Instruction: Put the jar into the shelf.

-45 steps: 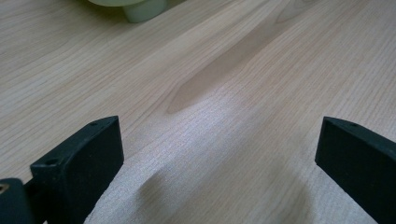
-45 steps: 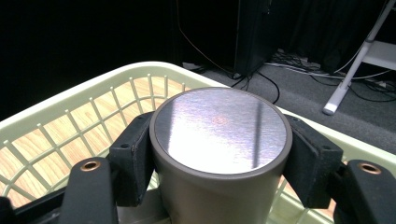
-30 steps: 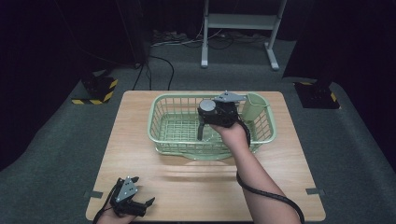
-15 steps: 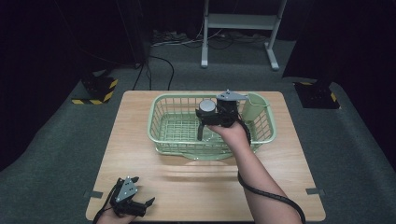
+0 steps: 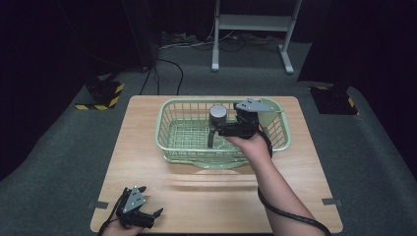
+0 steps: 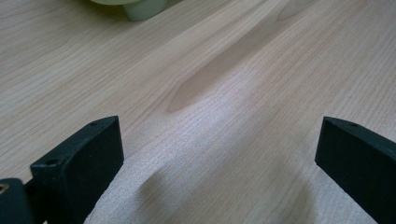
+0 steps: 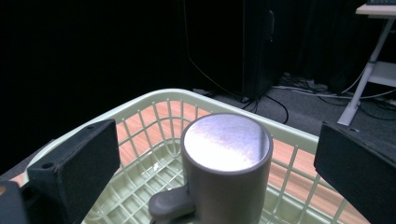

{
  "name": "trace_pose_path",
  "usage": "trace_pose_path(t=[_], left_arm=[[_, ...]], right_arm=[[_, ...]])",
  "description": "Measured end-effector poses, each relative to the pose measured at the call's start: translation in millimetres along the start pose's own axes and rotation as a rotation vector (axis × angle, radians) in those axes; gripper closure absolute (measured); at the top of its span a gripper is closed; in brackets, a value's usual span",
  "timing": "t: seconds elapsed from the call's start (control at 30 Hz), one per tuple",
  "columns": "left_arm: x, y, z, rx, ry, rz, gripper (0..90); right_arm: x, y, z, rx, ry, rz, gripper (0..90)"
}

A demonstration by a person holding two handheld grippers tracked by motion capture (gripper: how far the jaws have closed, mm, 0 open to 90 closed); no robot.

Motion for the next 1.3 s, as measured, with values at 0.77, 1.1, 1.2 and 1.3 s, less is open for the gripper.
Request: trace_pose_path(t=[0.77,1.1,1.2,1.3], left_arm=[[-0.5,-0.8,-0.2,-0.012,0.003,-0.012,1.5],[0.4,-0.9,-1.1,-0.008,0.003,-0.006,1.5],[0.3,-0.9,-1.2,-0.009,0.004,-0.006,1.5],[0.3,-0.9,-1.3,-0.008,0.006,-0.006,1.5]], right_arm=[[-20.7,-36.1,49.7,0.034,-0.015,0.052,0.0],[-25.9,-49.1,74.2,0.036,-0.037,0.062,0.0],[-25.7,-54.4,80.3,0.032,-0.045,0.063,0.0],[-25.9,-59.7,85.0,0.02,-0.051,0.079,0.0]])
Point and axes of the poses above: each handheld gripper's, and its own axes: z roughly backward along the jaws, y roughly out of its top, x roughly to its right, the point moved 6 cm from there along -z, roughly forward along the jaws, and after that the axes turned 5 degrees about z, right-handed, at the moved point
